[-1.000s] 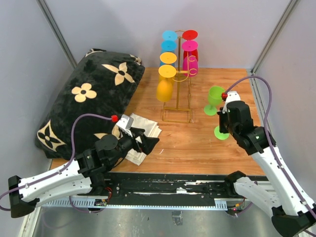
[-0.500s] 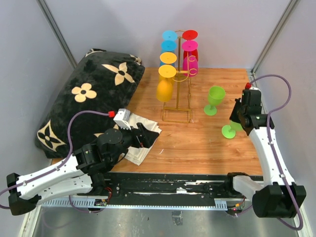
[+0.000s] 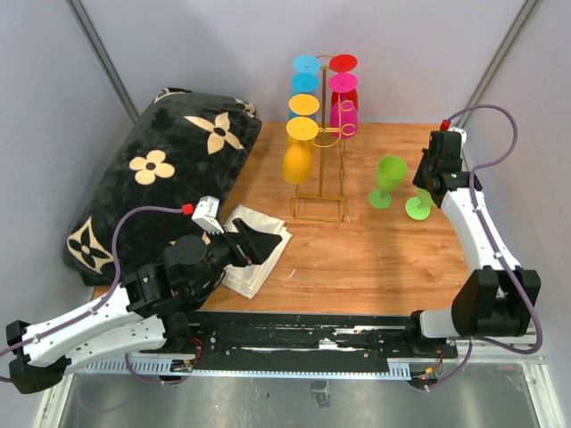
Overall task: Take the wine glass off the wine glass rack
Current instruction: Place the wine glass at the center of the board.
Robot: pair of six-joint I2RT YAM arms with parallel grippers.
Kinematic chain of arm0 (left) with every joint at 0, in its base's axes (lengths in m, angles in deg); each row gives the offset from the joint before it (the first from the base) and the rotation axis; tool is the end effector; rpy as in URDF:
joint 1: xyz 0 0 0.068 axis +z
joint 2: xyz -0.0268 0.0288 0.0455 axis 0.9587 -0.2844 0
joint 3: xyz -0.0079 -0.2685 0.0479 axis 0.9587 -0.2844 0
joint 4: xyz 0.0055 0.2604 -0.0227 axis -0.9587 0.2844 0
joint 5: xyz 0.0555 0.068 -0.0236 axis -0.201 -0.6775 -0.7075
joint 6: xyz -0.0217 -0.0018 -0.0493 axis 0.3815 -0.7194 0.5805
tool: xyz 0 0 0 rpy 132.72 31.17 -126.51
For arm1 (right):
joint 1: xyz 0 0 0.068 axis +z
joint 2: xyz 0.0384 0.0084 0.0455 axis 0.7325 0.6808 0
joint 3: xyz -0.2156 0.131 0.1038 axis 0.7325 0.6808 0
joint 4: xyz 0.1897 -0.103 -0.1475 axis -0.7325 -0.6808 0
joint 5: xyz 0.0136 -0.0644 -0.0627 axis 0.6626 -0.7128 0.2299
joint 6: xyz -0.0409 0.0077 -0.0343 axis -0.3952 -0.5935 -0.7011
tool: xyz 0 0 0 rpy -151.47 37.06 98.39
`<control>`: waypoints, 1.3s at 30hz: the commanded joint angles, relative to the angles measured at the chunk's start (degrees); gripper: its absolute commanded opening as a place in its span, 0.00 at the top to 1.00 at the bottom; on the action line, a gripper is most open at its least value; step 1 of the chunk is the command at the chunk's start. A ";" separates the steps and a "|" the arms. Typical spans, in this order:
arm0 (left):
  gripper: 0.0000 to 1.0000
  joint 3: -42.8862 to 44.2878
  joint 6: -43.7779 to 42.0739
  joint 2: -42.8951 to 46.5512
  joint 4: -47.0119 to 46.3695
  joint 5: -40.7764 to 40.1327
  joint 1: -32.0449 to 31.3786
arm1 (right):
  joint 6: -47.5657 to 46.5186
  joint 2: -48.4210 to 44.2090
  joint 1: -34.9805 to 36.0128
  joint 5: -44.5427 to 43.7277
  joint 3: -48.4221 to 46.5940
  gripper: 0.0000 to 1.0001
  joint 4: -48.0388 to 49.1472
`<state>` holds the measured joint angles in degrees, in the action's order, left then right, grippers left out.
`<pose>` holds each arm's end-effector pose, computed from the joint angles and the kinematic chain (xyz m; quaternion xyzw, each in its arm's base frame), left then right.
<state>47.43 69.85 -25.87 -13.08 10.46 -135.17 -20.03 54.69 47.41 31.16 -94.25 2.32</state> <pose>0.0859 -0.1286 0.3221 -0.0510 0.7610 -0.4231 0.4891 0.3054 -0.0061 0.3261 0.1926 0.8611 -0.0205 0.4702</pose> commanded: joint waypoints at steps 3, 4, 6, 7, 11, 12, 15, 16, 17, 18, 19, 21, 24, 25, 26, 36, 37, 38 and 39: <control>0.00 -0.66 2.25 0.08 -0.58 -0.16 -0.09 | -1.21 5.54 -1.14 -0.69 -3.79 0.99 3.90; 0.00 -0.50 2.32 -0.12 -0.51 -0.11 -0.10 | -1.36 6.47 -1.30 -0.01 -4.00 0.99 4.01; 0.01 -0.05 2.61 -0.39 -0.42 0.01 -0.09 | -1.47 8.21 -1.86 1.24 -4.48 0.99 3.88; 0.00 0.16 2.60 -0.49 -0.41 -0.06 -0.05 | -1.40 9.07 -2.08 2.14 -4.63 0.98 3.63; 0.00 0.66 2.39 -0.51 -0.64 -0.60 -0.09 | -2.02 11.45 -2.83 5.36 -4.56 0.98 2.68; 0.00 0.67 2.22 -0.51 -0.66 -0.79 -0.10 | -2.09 11.80 -2.98 5.67 -4.59 0.98 2.35; 0.00 0.69 2.24 -0.55 -0.42 -0.96 -0.09 | -2.32 11.97 -3.20 6.61 -4.50 0.96 2.14; 0.00 0.68 2.43 -0.53 -0.15 -0.92 -0.05 | -2.25 11.83 -3.29 7.03 -4.48 0.95 2.28; 0.00 0.62 2.69 -0.52 -0.02 -0.83 -0.09 | -2.31 11.74 -3.38 7.52 -4.40 0.95 2.68; 0.00 0.65 2.94 -0.51 0.30 -0.83 -0.10 | -2.33 11.74 -3.47 8.10 -4.34 0.95 3.21; 0.00 0.54 3.22 -0.51 0.55 -0.78 -0.10 | -2.32 11.77 -3.56 8.57 -4.53 0.95 3.36; 0.00 0.57 3.51 -0.43 0.74 -0.69 -0.07 | -2.14 12.21 -3.63 9.35 -4.97 0.94 3.41; 0.00 0.52 3.57 -0.27 0.74 -0.59 -0.05 | -1.62 12.91 -3.71 10.38 -6.26 0.92 3.32; 0.00 0.63 3.46 -0.25 0.75 -0.52 -0.09 | -1.17 13.14 -3.72 10.46 -6.58 0.91 3.09; 0.00 0.66 3.34 -0.24 0.76 -0.48 -0.10 | -0.80 13.32 -3.73 10.48 -6.77 0.91 2.91; 0.00 0.76 3.14 -0.07 1.00 -0.22 -0.08 | -0.19 13.91 -3.83 11.96 -7.93 0.86 2.02; 0.00 0.71 3.14 -0.03 1.07 -0.15 -0.09 | -0.13 13.74 -3.83 12.37 -7.93 0.86 1.99; 0.00 0.68 3.05 0.00 1.09 -0.19 -0.05 | -0.10 13.66 -3.83 12.75 -8.04 0.86 2.14; 0.00 0.60 3.04 0.01 1.10 -0.13 -0.09 | -0.16 13.53 -3.85 13.09 -8.11 0.86 2.11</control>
<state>47.24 72.72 -26.50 -12.16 10.88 -135.17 -20.86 67.83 44.53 42.48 -100.17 5.49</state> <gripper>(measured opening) 0.994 0.135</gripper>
